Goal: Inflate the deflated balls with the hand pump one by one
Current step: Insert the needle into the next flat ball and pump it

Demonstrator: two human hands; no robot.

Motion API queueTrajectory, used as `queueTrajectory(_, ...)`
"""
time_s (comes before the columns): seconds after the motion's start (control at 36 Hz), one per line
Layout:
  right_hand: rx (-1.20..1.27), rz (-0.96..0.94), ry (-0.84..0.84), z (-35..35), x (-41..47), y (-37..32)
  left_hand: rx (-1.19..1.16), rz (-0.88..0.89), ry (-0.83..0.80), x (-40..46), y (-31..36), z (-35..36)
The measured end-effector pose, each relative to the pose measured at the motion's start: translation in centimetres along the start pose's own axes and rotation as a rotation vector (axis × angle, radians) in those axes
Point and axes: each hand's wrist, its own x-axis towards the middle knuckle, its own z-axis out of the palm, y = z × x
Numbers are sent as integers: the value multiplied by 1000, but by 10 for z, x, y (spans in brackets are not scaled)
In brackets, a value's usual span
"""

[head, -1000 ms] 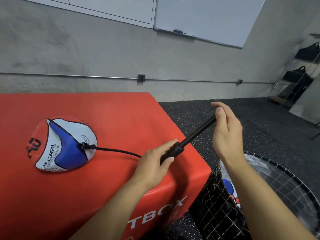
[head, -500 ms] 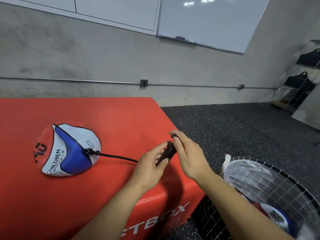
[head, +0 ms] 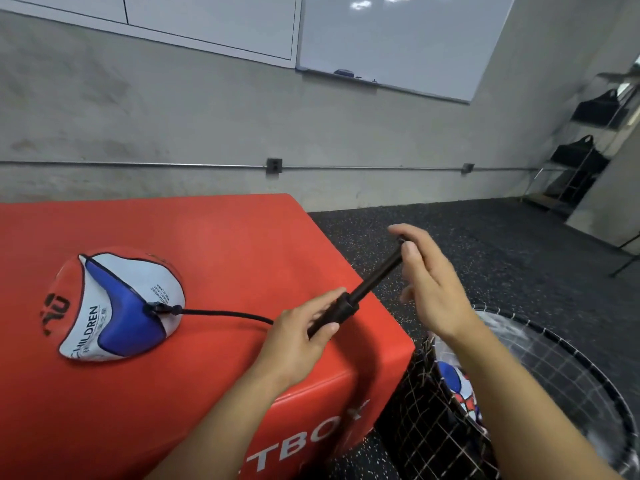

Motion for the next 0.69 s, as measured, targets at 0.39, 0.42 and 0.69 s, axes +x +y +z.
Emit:
queueTrajectory(0.39,-43,-112,-11,12,15,11,9,-47,20,4,-6,-6)
queueTrajectory(0.42,-53,-110,-37,19,13,11,6,-51,25,5,-7,-7)
queueTrajectory(0.69,-41,-78,-301,60,-5,26,-61,-55,68,5,-5,-13)
